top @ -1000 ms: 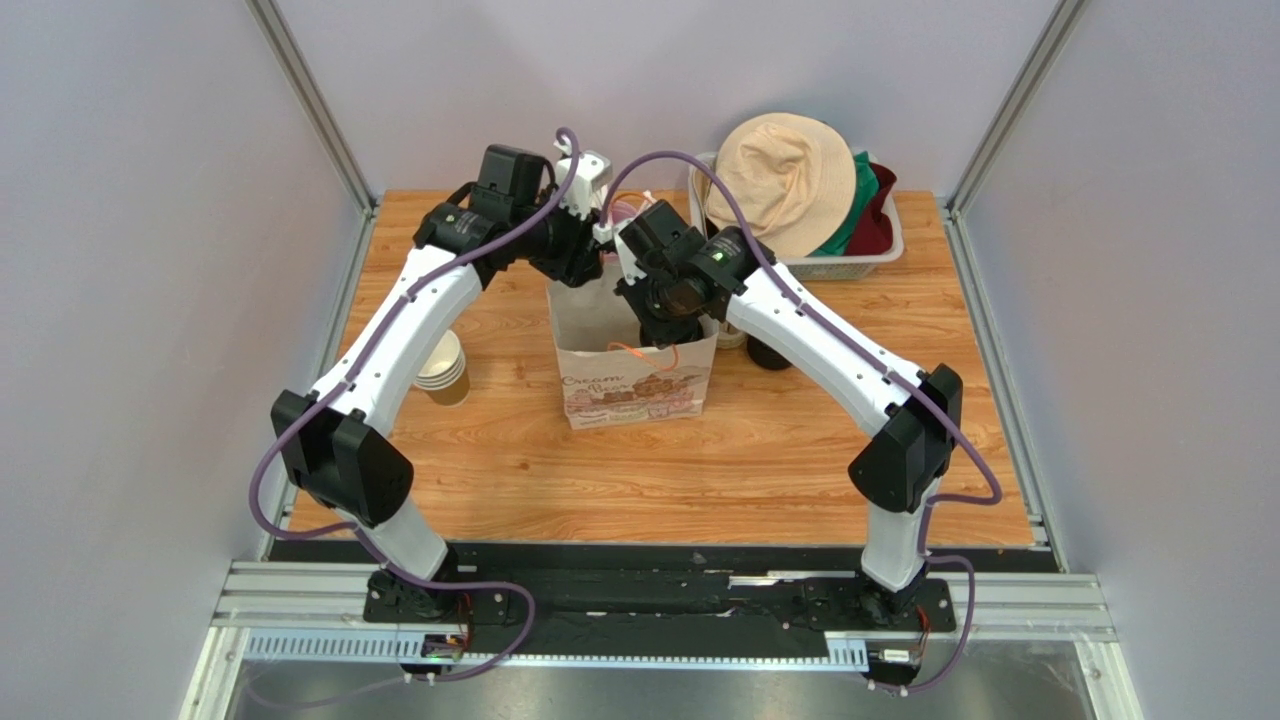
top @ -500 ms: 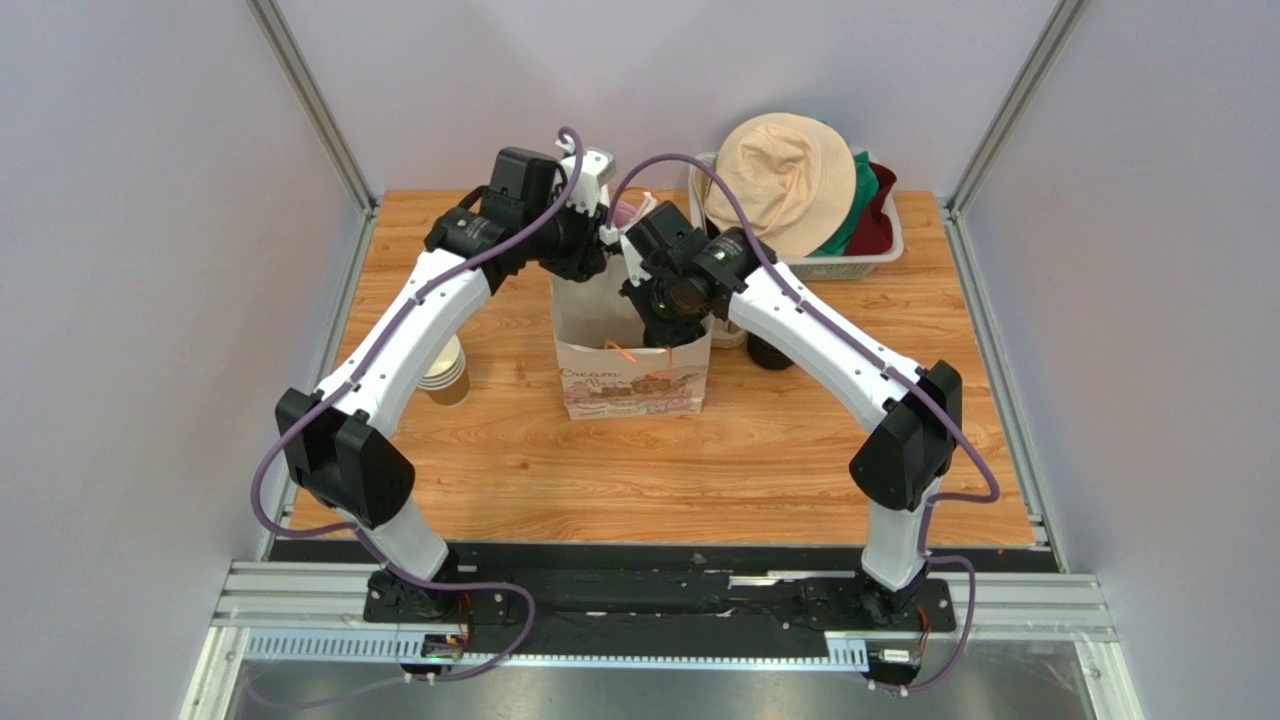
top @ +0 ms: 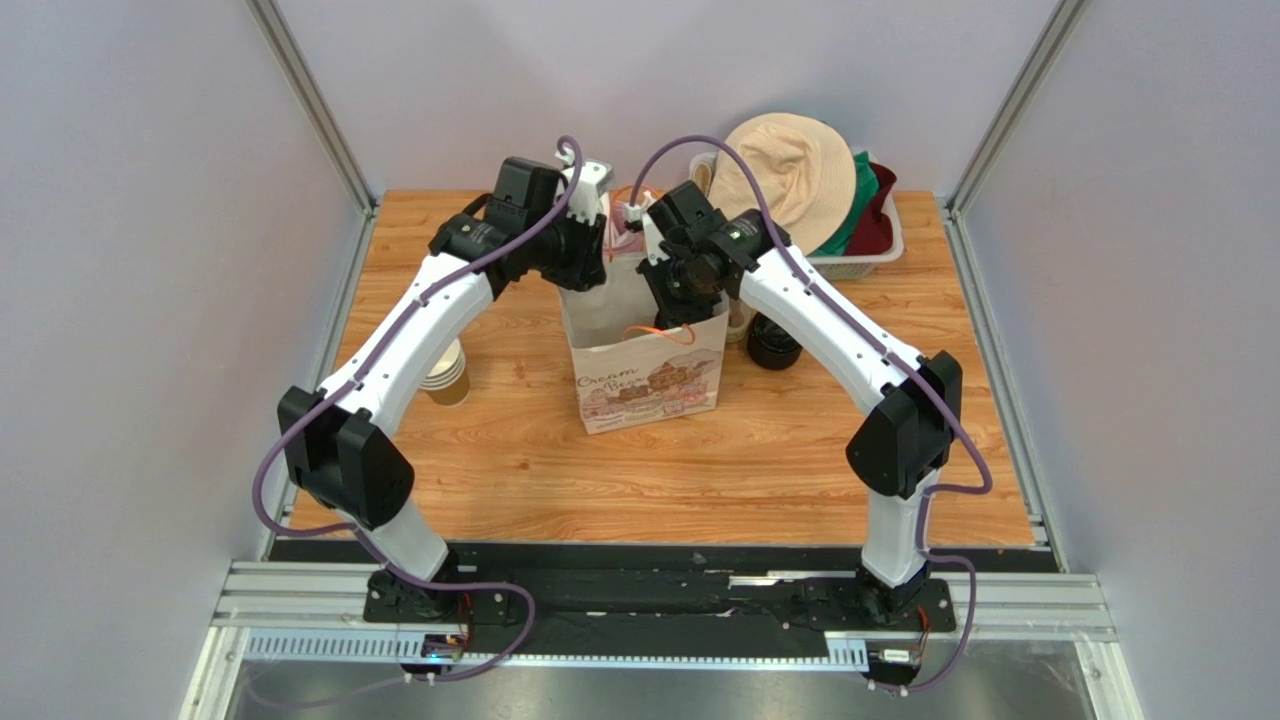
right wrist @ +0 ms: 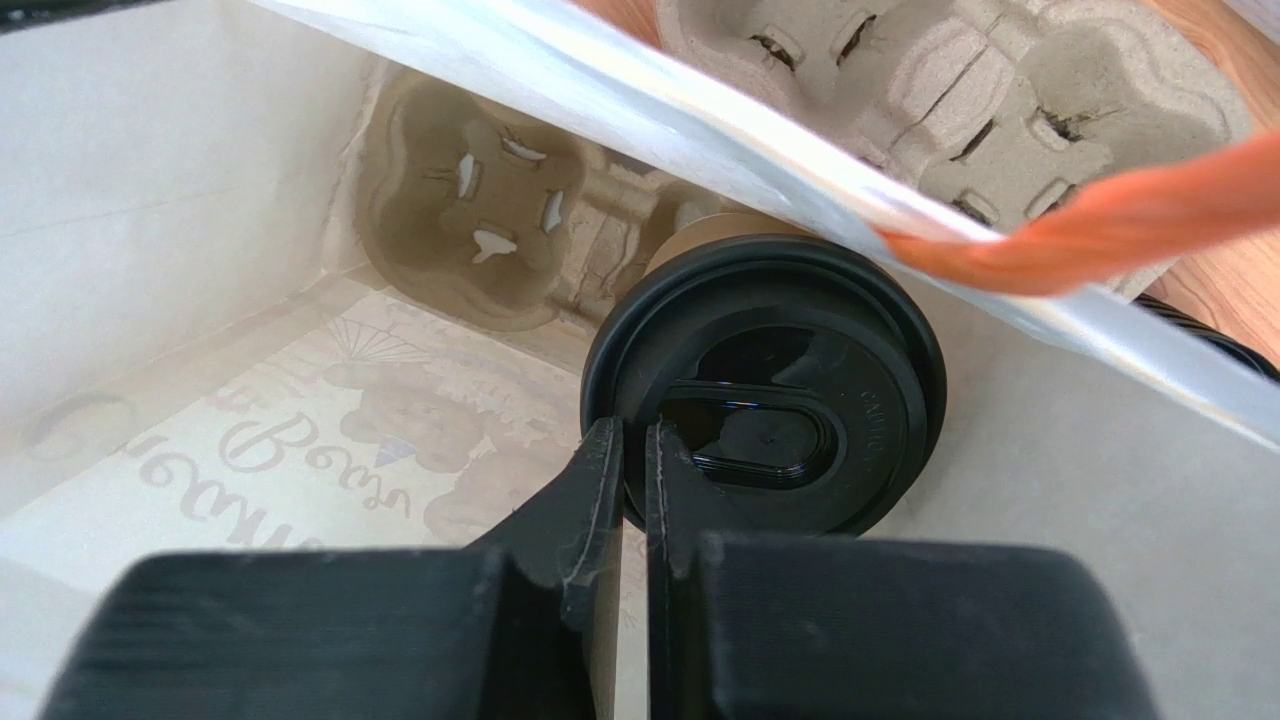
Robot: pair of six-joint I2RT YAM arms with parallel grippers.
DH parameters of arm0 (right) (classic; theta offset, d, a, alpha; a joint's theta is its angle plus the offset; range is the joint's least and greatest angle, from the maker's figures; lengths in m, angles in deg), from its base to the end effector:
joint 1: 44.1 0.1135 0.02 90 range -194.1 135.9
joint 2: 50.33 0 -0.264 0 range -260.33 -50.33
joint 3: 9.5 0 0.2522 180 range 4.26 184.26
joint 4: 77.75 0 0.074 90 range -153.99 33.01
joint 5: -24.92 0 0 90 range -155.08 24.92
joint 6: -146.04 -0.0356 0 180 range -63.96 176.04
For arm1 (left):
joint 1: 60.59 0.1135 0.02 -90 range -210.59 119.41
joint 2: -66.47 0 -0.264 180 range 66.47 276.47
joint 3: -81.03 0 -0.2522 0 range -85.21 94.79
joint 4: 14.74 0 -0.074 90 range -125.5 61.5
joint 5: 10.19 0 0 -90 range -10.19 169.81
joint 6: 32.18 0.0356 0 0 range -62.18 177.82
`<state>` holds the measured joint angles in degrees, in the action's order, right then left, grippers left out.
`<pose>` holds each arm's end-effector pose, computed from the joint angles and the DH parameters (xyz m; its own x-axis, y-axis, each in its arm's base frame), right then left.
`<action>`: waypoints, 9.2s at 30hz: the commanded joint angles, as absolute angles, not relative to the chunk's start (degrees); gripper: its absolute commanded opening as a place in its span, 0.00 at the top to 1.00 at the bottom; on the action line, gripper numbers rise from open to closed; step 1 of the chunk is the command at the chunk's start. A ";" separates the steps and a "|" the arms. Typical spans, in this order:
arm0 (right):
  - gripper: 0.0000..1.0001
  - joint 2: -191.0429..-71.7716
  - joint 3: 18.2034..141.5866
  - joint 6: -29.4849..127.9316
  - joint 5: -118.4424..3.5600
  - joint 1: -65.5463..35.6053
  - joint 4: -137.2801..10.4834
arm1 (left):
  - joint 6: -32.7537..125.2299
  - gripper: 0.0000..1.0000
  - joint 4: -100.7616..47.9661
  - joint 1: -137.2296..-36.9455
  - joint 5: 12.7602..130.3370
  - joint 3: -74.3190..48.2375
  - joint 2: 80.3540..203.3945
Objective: Pack the takeout coffee
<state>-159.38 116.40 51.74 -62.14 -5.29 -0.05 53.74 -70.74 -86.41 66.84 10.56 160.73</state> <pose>0.3113 0.2527 0.3405 -0.7270 -0.4886 -0.4824 -0.5925 0.8014 0.0812 0.3253 -0.1663 0.3723 -0.6270 0.2263 -0.7455 0.5343 0.8213 -0.2000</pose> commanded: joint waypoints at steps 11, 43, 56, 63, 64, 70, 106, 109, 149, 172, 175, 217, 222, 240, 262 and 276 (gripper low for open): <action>1.00 -158.87 112.81 52.87 -67.63 -3.93 -0.98 | 48.33 0.70 -70.86 -86.87 72.16 11.47 157.78; 1.00 -162.04 111.05 55.86 -61.39 -1.47 1.49 | 49.20 0.62 -66.82 -86.87 68.12 6.02 154.88; 1.00 -158.44 112.10 55.86 -60.87 -1.56 -0.18 | 48.15 0.62 -70.16 -86.87 72.24 7.95 159.19; 1.00 -156.06 111.14 58.32 -59.81 -1.56 -0.62 | 47.36 0.65 -70.51 -86.87 74.53 8.13 159.46; 1.00 -155.97 110.87 58.50 -59.55 -1.56 -0.45 | 47.18 0.65 -70.51 -86.87 74.45 8.22 159.63; 1.00 -155.62 108.50 59.29 -59.45 -1.47 -0.27 | 46.57 0.65 -71.30 -86.87 75.15 9.36 160.42; 1.00 -166.34 115.18 60.87 -63.50 -1.12 9.22 | 48.50 0.64 -64.80 -86.87 70.58 5.67 152.95; 1.00 -166.69 113.87 60.78 -63.15 -1.12 8.69 | 48.59 0.64 -64.80 -86.87 70.05 5.41 152.78; 0.93 -160.37 103.04 62.54 -60.07 -4.37 -2.74 | 50.35 0.88 -66.56 -86.87 73.13 4.79 152.08; 0.30 -154.74 120.53 65.18 -61.04 -4.37 6.14 | 50.00 0.86 -66.82 -86.87 72.25 5.67 153.04; 0.29 -153.86 123.35 65.53 -62.35 -4.37 6.23 | 50.08 0.86 -67.08 -86.87 72.16 6.02 153.22; 0.87 -149.47 114.21 59.73 -53.04 -13.78 -6.78 | 57.20 0.84 -76.57 -86.34 72.08 9.36 150.76; 0.98 -149.47 114.74 59.99 -53.65 -10.79 -4.85 | 59.12 0.84 -78.77 -85.46 70.50 9.89 149.35; 1.00 -148.85 117.73 58.23 -52.78 -2.97 0.87 | 62.65 0.83 -85.10 -79.84 65.31 5.15 141.54; 0.50 -148.33 123.25 60.87 -55.23 1.00 0.26 | 66.34 0.82 -85.28 -70.35 66.28 -1.54 134.14; 0.46 -154.03 121.95 60.88 -64.90 -7.71 -26.54 | 66.17 0.43 -83.26 -68.59 66.80 -3.74 132.74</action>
<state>-149.90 123.15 61.12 -60.57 -7.10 -12.75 65.74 -85.65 -69.04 66.88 -3.87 134.65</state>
